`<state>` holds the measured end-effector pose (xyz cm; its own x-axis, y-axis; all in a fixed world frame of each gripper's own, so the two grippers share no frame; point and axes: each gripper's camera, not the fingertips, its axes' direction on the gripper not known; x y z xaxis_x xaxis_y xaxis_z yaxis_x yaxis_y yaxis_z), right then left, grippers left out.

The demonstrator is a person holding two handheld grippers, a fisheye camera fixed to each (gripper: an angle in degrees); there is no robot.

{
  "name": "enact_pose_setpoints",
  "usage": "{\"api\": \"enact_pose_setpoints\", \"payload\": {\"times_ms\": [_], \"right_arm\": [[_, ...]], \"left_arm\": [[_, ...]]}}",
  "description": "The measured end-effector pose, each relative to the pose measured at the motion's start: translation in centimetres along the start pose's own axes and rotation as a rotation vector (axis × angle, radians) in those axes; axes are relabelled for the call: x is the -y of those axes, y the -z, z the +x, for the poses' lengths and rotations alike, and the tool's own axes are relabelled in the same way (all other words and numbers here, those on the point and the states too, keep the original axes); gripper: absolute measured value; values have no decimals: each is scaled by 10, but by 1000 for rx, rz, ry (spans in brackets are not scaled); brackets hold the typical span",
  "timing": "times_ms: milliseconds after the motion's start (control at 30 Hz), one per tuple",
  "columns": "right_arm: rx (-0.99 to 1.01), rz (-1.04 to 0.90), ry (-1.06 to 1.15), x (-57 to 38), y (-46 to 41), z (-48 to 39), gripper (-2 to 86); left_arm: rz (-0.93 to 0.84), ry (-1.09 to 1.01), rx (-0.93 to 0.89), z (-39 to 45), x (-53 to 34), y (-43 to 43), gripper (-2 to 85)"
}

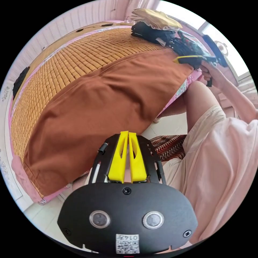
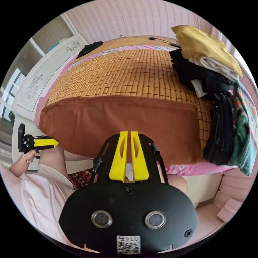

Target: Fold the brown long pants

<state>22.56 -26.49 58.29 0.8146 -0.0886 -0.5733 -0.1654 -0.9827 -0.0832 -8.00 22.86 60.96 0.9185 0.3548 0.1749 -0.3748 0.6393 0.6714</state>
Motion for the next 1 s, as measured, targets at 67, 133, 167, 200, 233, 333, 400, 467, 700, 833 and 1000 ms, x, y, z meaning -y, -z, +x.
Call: {"api": "enact_pose_setpoints", "payload": {"times_ms": [67,133,167,200,233,333,400,467,700,833,1000], "right_arm": [[-38,1,-153,-32,21,71,120],[-71,-22,-269,-54,36,127,135],[-78,-17,-332,-65,45,157,141],[-68,-16,-368,-71,51,182,148],[-60,-21,-373,-73,52,193,151],[-30,-73,-351,-74,53,234,158],[14,-118,-321,-72,56,258,133],[51,-124,-309,-74,62,273,113],[127,6,-309,-103,118,338,21],[395,225,-278,-115,166,372,13],[530,344,-237,-115,206,405,24]], "left_arm": [[5,61,-19,-10,-7,1,-10],[8,124,-25,-19,-9,2,-10],[14,137,-26,-21,-9,3,-10],[29,160,-31,-24,-8,5,-10],[34,180,-34,-27,-7,7,-10],[32,242,-63,-34,-3,8,-10],[34,266,-59,-37,-1,10,-10],[27,272,-41,-38,2,11,-10],[-29,262,46,-41,3,10,-10],[-54,312,25,-51,2,12,-8],[-15,346,57,-57,-3,30,-10]]}}
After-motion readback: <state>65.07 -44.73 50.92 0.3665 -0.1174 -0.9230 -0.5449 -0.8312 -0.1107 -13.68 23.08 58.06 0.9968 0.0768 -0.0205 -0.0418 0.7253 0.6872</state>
